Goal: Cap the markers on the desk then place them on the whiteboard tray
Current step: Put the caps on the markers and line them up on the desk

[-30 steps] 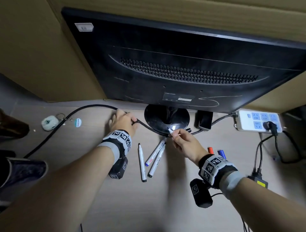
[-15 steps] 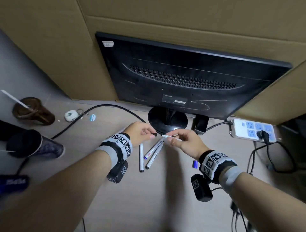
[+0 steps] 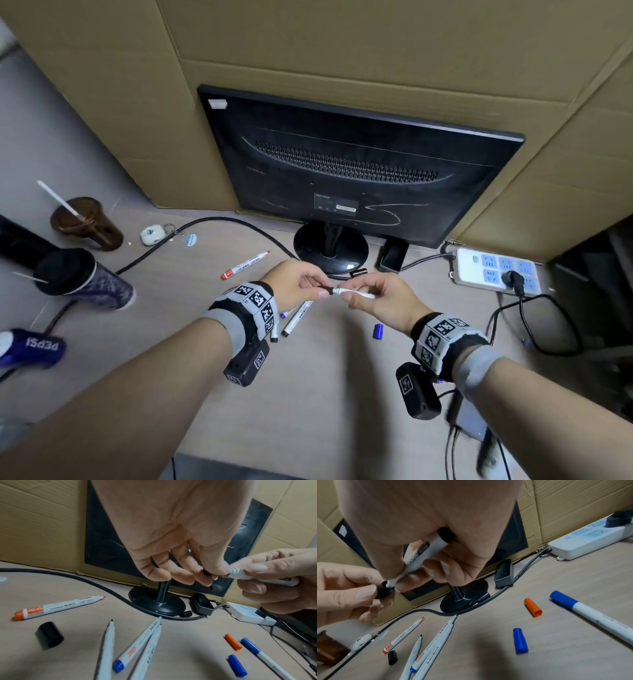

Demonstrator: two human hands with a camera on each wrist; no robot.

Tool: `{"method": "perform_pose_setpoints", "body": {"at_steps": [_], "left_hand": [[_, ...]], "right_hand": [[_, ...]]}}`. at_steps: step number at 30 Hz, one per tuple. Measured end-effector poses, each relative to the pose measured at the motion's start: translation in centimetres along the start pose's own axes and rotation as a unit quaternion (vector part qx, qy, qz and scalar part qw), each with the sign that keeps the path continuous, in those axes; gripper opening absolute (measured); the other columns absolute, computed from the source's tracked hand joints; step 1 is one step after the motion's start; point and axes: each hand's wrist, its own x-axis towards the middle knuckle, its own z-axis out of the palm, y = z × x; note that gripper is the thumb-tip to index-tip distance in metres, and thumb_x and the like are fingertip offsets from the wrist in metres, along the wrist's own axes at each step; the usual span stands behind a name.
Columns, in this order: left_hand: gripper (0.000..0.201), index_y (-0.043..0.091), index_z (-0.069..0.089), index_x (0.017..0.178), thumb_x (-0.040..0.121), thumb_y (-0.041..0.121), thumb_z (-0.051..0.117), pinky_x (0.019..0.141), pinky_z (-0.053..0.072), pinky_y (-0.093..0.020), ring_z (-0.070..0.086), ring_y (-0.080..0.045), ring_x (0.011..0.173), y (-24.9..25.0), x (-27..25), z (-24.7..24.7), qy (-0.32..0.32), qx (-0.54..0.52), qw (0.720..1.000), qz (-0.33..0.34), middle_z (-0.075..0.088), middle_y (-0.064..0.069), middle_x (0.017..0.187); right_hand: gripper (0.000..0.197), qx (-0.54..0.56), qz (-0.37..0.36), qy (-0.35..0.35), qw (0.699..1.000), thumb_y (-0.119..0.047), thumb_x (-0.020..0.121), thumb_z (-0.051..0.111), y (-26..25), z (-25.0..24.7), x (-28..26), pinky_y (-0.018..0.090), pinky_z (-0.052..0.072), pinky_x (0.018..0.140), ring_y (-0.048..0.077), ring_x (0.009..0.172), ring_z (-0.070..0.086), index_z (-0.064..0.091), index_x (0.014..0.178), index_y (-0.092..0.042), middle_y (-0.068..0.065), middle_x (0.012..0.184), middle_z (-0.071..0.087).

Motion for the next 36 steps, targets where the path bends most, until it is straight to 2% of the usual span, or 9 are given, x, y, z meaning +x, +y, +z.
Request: {"method": "perform_pose_setpoints", "body": {"at_steps": [2, 6, 9, 15, 21, 25, 28, 31, 36], "left_hand": [[0.018, 0.041, 0.079, 0.095, 0.077, 0.038, 0.078, 0.083, 0.060, -0.030, 0.073, -0.016, 0.087, 0.9, -0.2, 0.6, 0.000, 0.005, 1.000, -0.006, 0.078, 0.007, 0.092], [0.014, 0.025, 0.081, 0.096, 0.082, 0.024, 0.081, 0.079, 0.059, -0.025, 0.073, -0.011, 0.081, 2.4, -0.4, 1.7, 0.007, 0.003, 1.000, -0.008, 0.079, 0.002, 0.087], [0.012, 0.020, 0.081, 0.094, 0.082, 0.019, 0.082, 0.081, 0.061, -0.030, 0.074, -0.013, 0.078, 3.3, -0.4, 2.4, 0.016, 0.003, 1.000, -0.008, 0.079, -0.002, 0.085], [0.010, 0.028, 0.080, 0.086, 0.077, 0.027, 0.083, 0.081, 0.063, -0.037, 0.074, -0.009, 0.071, 3.4, -0.2, 3.4, 0.032, 0.018, 0.999, -0.014, 0.078, 0.004, 0.076], [0.011, 0.025, 0.080, 0.088, 0.079, 0.019, 0.084, 0.074, 0.058, -0.027, 0.070, -0.006, 0.067, 4.2, 0.3, 4.2, 0.048, 0.028, 0.998, -0.002, 0.077, 0.003, 0.078], [0.018, 0.034, 0.077, 0.081, 0.079, 0.018, 0.085, 0.071, 0.054, -0.020, 0.066, -0.002, 0.064, 5.2, 0.9, 5.0, 0.050, 0.032, 0.998, 0.007, 0.074, 0.009, 0.074], [0.014, 0.028, 0.079, 0.084, 0.080, 0.015, 0.085, 0.067, 0.053, -0.014, 0.064, 0.001, 0.062, 5.9, 1.2, 5.4, 0.045, 0.025, 0.999, 0.013, 0.072, 0.012, 0.071], [0.012, 0.023, 0.081, 0.093, 0.082, 0.019, 0.083, 0.067, 0.050, -0.009, 0.064, 0.006, 0.062, 6.3, 1.5, 5.6, 0.028, 0.026, 0.999, 0.020, 0.076, 0.009, 0.078], [0.024, 0.032, 0.072, 0.105, 0.083, 0.027, 0.080, 0.082, 0.056, -0.024, 0.069, -0.002, 0.077, 5.3, 2.6, 6.6, -0.001, 0.023, 1.000, -0.012, 0.075, 0.009, 0.093]], "right_hand": [[0.012, 0.000, 0.009, -0.013, 1.000, -0.011, 0.086, 0.081, -0.1, -0.4, -0.6, 0.023, 0.055, 0.066, 0.011, 0.065, 0.064, 0.080, 0.095, -0.018, 0.002, 0.078, 0.076], [0.013, -0.005, 0.035, -0.015, 0.999, -0.010, 0.087, 0.080, -0.4, -1.5, -1.7, 0.013, 0.042, 0.045, -0.002, 0.047, 0.055, 0.079, 0.100, -0.008, -0.002, 0.070, 0.072], [0.010, -0.006, 0.029, -0.008, 1.000, -0.013, 0.085, 0.082, -0.4, -2.2, -2.0, 0.012, 0.043, 0.049, -0.003, 0.050, 0.055, 0.081, 0.095, -0.012, -0.007, 0.069, 0.074], [0.007, -0.021, 0.014, -0.030, 0.999, -0.013, 0.086, 0.081, -0.2, -3.3, -1.9, 0.017, 0.048, 0.058, 0.005, 0.060, 0.058, 0.083, 0.092, -0.015, -0.001, 0.074, 0.078], [0.008, -0.044, 0.013, -0.024, 0.999, -0.017, 0.089, 0.079, -0.5, -3.9, -2.0, 0.018, 0.046, 0.053, 0.003, 0.053, 0.054, 0.083, 0.092, -0.011, 0.006, 0.075, 0.078], [0.009, -0.008, 0.023, -0.017, 1.000, -0.011, 0.089, 0.078, -0.5, -4.7, -2.5, 0.019, 0.044, 0.047, 0.005, 0.046, 0.050, 0.081, 0.090, -0.003, 0.011, 0.072, 0.074], [0.007, 0.007, 0.021, -0.012, 1.000, -0.009, 0.089, 0.077, -0.2, -5.4, -2.9, 0.019, 0.044, 0.047, 0.004, 0.045, 0.051, 0.080, 0.089, -0.003, 0.013, 0.073, 0.073], [0.008, 0.019, 0.036, -0.011, 0.999, -0.014, 0.090, 0.077, 0.3, -5.9, -3.2, 0.021, 0.049, 0.052, 0.007, 0.051, 0.055, 0.080, 0.090, -0.007, 0.012, 0.077, 0.075], [0.019, -0.027, 0.077, -0.016, 0.997, -0.028, 0.090, 0.077, 3.1, -6.8, -3.1, 0.024, 0.055, 0.078, 0.004, 0.072, 0.066, 0.077, 0.099, -0.011, 0.005, 0.089, 0.081]]}}
